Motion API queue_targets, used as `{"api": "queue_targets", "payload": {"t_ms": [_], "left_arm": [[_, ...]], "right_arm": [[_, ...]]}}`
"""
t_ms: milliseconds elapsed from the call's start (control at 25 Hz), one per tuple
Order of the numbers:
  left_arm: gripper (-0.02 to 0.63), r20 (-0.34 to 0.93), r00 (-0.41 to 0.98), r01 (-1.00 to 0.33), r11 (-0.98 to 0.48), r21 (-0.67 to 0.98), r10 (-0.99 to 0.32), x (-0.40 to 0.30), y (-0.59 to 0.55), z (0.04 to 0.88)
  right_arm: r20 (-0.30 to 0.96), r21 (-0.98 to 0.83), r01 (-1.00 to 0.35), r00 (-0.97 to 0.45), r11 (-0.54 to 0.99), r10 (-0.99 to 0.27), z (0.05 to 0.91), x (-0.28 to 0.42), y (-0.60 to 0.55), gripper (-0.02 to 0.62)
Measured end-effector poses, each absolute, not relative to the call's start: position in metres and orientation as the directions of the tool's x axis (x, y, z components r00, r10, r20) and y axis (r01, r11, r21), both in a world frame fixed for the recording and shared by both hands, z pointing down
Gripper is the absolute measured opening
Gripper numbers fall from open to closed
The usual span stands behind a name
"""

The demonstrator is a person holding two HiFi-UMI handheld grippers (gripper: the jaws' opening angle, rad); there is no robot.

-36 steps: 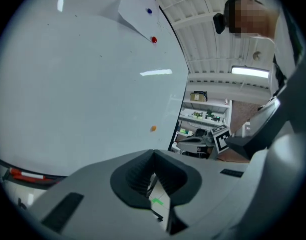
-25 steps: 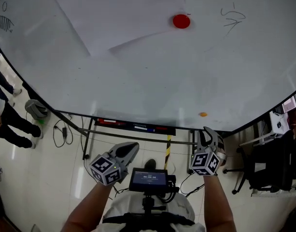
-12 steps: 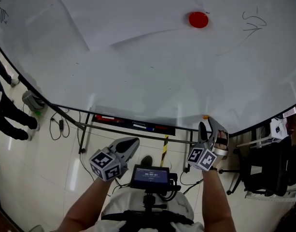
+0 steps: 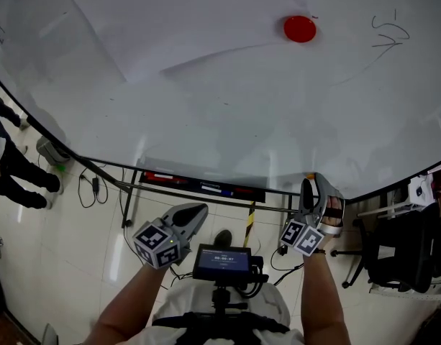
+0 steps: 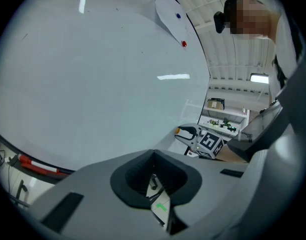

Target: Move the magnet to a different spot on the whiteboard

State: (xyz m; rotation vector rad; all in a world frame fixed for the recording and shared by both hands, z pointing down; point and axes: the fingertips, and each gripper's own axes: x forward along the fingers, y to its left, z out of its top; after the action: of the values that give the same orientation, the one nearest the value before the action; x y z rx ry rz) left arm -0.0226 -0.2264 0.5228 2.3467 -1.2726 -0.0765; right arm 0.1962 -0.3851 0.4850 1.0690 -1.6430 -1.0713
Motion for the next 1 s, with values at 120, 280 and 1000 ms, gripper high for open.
{"api": "queue_targets", "payload": {"t_ms": [120,280,1000], "left_arm": [[0.035,0.179,0.576,-0.778,-0.467,0.419,-0.798,-0.021,-0.227,0.523],[0.035,0.203,0.576,-0.786,-0.467,0.406,-0.792,-0.024,-0.226,0.523],[0.035,0.248,0.544,-0.818,-0.442,0.368,-0.801,-0.038,-0.213,0.522]], "right_arm": [[0.18,0.947,-0.218,-0.245,0.235,-0.953,0.484,0.196,-0.387,0.207],[0.141,0.942,-0.265,-0.237,0.204,-0.961,0.483,0.196,-0.389,0.207],[0.143,0.747,-0.612,-0.234,0.26,-0.962,0.49,0.202,-0.396,0.135]]}}
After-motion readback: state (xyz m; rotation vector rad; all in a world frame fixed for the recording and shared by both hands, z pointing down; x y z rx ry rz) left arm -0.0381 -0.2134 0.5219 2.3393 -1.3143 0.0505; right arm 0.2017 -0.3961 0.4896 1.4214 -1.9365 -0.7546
